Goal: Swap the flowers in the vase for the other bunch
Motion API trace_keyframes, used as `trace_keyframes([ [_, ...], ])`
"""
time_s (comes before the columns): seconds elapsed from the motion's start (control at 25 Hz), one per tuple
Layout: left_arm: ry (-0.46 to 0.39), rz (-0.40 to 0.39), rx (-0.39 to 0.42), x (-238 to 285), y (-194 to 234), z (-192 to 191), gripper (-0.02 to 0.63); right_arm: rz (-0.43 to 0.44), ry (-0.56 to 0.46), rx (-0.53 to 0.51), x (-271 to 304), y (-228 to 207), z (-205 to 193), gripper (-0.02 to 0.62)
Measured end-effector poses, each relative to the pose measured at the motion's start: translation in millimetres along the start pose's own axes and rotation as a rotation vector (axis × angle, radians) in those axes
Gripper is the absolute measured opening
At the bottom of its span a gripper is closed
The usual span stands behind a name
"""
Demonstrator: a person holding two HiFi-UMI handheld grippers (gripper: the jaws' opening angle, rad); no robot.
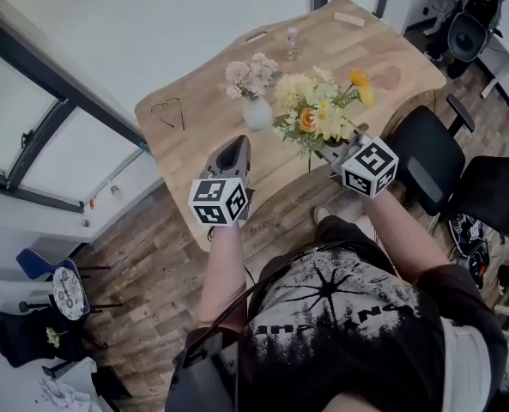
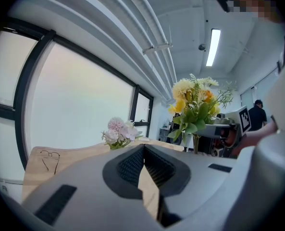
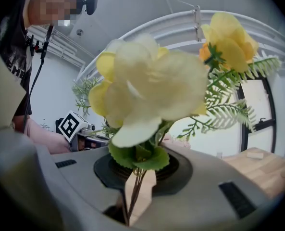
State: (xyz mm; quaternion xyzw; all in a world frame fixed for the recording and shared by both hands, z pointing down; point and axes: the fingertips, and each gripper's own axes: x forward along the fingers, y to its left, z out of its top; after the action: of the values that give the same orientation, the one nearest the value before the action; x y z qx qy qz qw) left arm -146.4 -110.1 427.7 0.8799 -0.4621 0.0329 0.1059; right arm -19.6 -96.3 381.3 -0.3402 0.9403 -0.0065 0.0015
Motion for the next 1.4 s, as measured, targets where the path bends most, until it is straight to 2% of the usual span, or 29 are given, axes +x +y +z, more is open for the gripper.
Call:
trace_keyframes([
  [0.6, 0.021, 0.123, -0.013, 74, 39, 14, 0.014, 0.159, 0.006, -0.004, 69, -95, 4, 0.081],
  [0.76, -0.014, 0.148, -0.018, 83, 42, 19, 0.015, 0.205, -0.002, 0.002, 82, -113, 6, 0.081],
  [1.0, -0.044, 0.213, -0.009, 82, 50, 21, 0.017, 0.260, -0.010, 0.020, 96, -129, 11, 0.081],
  [1.24, -0.066, 0.282, -0.025, 71, 63, 16, 0.020, 0.312, 0.005, 0.011, 103, -126, 2, 0.081],
  [1.4, -0.051, 0.307, -0.019, 69, 65, 13, 0.061, 0.319, 0.003, 0.007, 98, -123, 2, 0.081],
])
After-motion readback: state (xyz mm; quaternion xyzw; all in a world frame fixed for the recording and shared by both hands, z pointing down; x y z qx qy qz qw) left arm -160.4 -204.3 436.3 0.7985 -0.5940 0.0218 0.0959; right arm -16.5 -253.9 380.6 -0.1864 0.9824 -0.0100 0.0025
